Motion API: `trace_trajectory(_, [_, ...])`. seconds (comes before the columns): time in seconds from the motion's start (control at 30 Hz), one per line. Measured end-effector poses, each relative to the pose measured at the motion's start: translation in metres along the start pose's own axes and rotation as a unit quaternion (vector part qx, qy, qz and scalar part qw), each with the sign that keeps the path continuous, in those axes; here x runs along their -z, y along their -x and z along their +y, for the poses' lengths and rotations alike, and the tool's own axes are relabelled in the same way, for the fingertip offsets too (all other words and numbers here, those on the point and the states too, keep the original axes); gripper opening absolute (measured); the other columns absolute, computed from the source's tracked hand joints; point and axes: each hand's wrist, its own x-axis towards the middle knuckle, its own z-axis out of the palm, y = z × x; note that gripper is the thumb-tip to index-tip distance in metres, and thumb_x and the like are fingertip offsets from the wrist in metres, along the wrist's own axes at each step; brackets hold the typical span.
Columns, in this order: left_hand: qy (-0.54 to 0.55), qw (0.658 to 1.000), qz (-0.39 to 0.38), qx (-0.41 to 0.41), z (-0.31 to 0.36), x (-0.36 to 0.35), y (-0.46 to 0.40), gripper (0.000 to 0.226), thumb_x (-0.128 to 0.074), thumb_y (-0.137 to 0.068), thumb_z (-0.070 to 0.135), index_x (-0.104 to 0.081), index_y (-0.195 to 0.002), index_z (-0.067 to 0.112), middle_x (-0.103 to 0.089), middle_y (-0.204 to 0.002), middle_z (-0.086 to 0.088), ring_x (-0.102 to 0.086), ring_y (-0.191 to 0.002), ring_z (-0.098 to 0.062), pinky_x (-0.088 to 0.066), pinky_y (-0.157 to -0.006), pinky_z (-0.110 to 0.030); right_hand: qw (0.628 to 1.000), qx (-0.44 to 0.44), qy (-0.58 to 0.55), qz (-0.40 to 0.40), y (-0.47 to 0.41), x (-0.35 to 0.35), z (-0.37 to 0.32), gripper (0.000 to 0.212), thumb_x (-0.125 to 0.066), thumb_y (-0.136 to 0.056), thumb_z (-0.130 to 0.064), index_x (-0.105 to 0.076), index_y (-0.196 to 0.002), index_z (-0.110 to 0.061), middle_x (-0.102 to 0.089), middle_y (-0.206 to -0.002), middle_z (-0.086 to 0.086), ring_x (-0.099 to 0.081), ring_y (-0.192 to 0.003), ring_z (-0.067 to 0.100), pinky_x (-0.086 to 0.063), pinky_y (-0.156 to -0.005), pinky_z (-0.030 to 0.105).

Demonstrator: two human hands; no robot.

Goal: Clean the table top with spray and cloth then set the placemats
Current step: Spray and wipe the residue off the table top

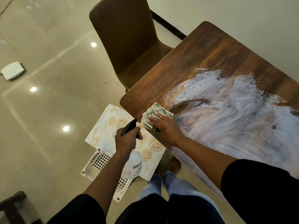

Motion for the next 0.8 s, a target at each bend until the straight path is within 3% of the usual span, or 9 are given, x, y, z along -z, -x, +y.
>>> trace_trajectory(0.1, [-0.016, 1.000, -0.026, 0.005, -0.004, -0.004, 0.008, 0.037, -0.074, -0.099, 0.016, -0.080, -0.066, 0.030, -0.072, -0.066, -0.012, -0.051, -0.058, -0.027, -0.036, -0.050, -0.028, 0.994, -0.069, 0.015, 0.084, 0.055, 0.005, 0.014, 0.047, -0.054, -0.091, -0.012, -0.065, -0.136, -0.019, -0.059, -0.144, 0.000, -0.048, -0.141, 0.032, -0.050, -0.099, 0.056])
trace_trajectory(0.17, [-0.029, 0.999, -0.039, 0.003, -0.008, -0.004, 0.012, 0.027, -0.074, -0.099, 0.016, -0.080, -0.073, 0.022, -0.073, -0.067, -0.015, -0.048, -0.051, -0.024, -0.036, -0.050, -0.028, 0.984, -0.123, 0.025, 0.128, 0.085, 0.005, 0.023, 0.049, -0.042, -0.093, -0.014, -0.064, -0.137, -0.017, -0.057, -0.147, 0.001, -0.047, -0.141, 0.032, -0.050, -0.099, 0.056])
trace_trajectory(0.3, [-0.039, 0.998, -0.052, -0.011, -0.017, -0.003, 0.015, 0.047, -0.073, -0.099, 0.015, -0.078, -0.060, 0.041, -0.072, -0.068, -0.015, -0.046, -0.047, -0.019, -0.035, -0.051, -0.028, 0.970, -0.207, 0.027, 0.125, 0.103, -0.002, 0.022, 0.057, -0.029, -0.094, -0.026, -0.059, -0.142, -0.017, -0.052, -0.152, 0.001, -0.040, -0.146, 0.033, -0.043, -0.105, 0.059])
trace_trajectory(0.4, [-0.038, 0.998, -0.044, -0.021, -0.021, -0.001, 0.016, 0.055, -0.073, -0.099, 0.014, -0.077, -0.057, 0.049, -0.070, -0.063, -0.008, -0.054, -0.061, -0.028, -0.035, -0.051, -0.028, 0.981, -0.172, 0.043, 0.075, 0.091, -0.007, 0.007, 0.052, -0.047, -0.097, -0.039, -0.057, -0.144, -0.020, -0.050, -0.154, 0.001, -0.038, -0.147, 0.033, -0.040, -0.109, 0.058])
trace_trajectory(0.47, [-0.042, 0.998, -0.045, -0.022, -0.023, 0.000, 0.016, 0.059, -0.072, -0.100, 0.013, -0.075, -0.055, 0.051, -0.069, -0.060, -0.004, -0.056, -0.070, -0.033, -0.034, -0.051, -0.029, 0.993, -0.110, 0.042, 0.022, 0.072, -0.017, -0.004, 0.054, -0.063, -0.097, -0.028, -0.051, -0.149, -0.025, -0.042, -0.159, -0.004, -0.029, -0.152, 0.029, -0.034, -0.114, 0.058])
trace_trajectory(0.53, [-0.048, 0.998, -0.045, -0.024, -0.025, 0.001, 0.016, 0.060, -0.072, -0.100, 0.012, -0.075, -0.055, 0.051, -0.069, -0.059, -0.003, -0.055, -0.072, -0.035, -0.034, -0.051, -0.029, 0.996, -0.077, 0.031, -0.031, 0.044, -0.022, -0.019, 0.066, -0.062, -0.097, -0.013, -0.039, -0.155, -0.032, -0.029, -0.165, -0.011, -0.014, -0.157, 0.022, -0.021, -0.120, 0.054])
trace_trajectory(0.63, [-0.060, 0.996, -0.048, -0.038, -0.024, 0.001, 0.014, 0.059, -0.072, -0.100, 0.012, -0.076, -0.057, 0.052, -0.069, -0.059, -0.003, -0.057, -0.071, -0.035, -0.034, -0.052, -0.030, 0.997, -0.064, 0.026, -0.044, 0.009, -0.020, -0.040, 0.079, -0.058, -0.093, 0.001, -0.030, -0.159, -0.033, -0.019, -0.168, -0.013, -0.004, -0.158, 0.017, -0.008, -0.123, 0.047])
trace_trajectory(0.8, [-0.081, 0.994, -0.055, -0.051, -0.023, 0.001, 0.012, 0.057, -0.071, -0.099, 0.012, -0.076, -0.059, 0.053, -0.071, -0.063, -0.006, -0.057, -0.067, -0.032, -0.035, -0.052, -0.029, 0.998, -0.060, 0.022, 0.003, 0.027, -0.025, -0.045, 0.077, -0.057, -0.093, 0.003, -0.033, -0.159, -0.029, -0.024, -0.167, -0.010, -0.007, -0.158, 0.018, -0.007, -0.124, 0.046])
